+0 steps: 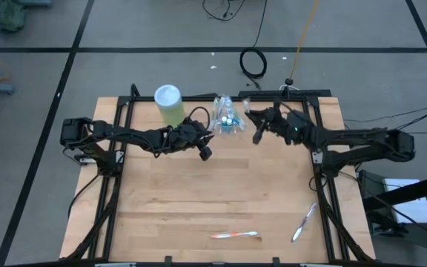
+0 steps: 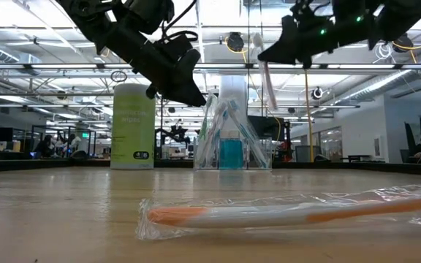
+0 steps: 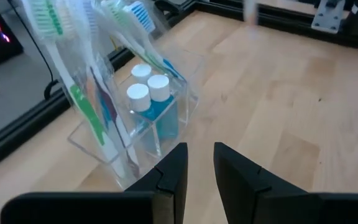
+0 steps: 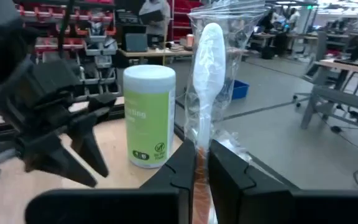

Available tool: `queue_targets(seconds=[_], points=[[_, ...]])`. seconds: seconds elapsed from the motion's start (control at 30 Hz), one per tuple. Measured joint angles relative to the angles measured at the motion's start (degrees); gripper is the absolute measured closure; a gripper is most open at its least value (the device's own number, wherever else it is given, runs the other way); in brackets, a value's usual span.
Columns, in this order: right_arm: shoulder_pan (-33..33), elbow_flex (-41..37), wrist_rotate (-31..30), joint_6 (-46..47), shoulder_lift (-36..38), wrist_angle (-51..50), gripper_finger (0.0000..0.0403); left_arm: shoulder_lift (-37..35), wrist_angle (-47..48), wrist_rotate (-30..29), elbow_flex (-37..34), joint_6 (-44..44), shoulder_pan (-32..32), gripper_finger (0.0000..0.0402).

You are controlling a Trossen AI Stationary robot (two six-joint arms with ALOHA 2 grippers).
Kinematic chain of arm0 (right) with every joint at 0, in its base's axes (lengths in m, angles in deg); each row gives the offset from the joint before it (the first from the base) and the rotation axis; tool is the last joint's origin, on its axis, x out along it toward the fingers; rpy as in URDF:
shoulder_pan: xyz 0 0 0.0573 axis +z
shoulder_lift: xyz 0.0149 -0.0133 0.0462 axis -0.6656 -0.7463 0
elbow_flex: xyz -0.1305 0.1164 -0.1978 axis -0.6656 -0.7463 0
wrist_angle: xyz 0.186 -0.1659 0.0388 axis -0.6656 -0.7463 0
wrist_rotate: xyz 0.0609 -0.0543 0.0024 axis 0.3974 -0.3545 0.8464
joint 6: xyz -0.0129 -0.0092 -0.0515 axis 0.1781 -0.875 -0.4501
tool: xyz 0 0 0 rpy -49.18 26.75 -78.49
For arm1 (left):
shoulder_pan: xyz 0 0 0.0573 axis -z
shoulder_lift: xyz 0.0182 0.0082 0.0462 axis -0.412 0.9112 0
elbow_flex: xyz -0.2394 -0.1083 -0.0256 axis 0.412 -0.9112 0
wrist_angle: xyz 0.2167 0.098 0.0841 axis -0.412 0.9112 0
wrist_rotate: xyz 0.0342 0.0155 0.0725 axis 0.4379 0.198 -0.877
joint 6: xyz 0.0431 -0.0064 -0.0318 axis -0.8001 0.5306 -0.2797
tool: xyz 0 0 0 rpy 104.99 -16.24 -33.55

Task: Pick & Place toothbrushing station
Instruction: Put the right orange toothbrush into the transparent organizer

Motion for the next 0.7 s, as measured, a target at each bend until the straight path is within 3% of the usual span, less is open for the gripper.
queue_targets(seconds=[0.23, 0.47, 0.7], points=[[-6.96, -1.05, 11.12, -5.65, -8.26, 11.45, 0.0375, 0.00, -0.16, -0.44, 0.00, 3.88, -0.01, 0.0316], [-9.39, -1.25, 11.20, -9.73, -16.11, 16.10, 0.0380, 0.00, -0.16, -0.59, 0.00, 5.94, -0.01, 0.0316], [-11.05, -1.25, 10.93, -5.68, -22.37, 17.26, 0.0374, 0.00, -0.16, -3.02, 0.00, 5.92, -0.01, 0.0316]])
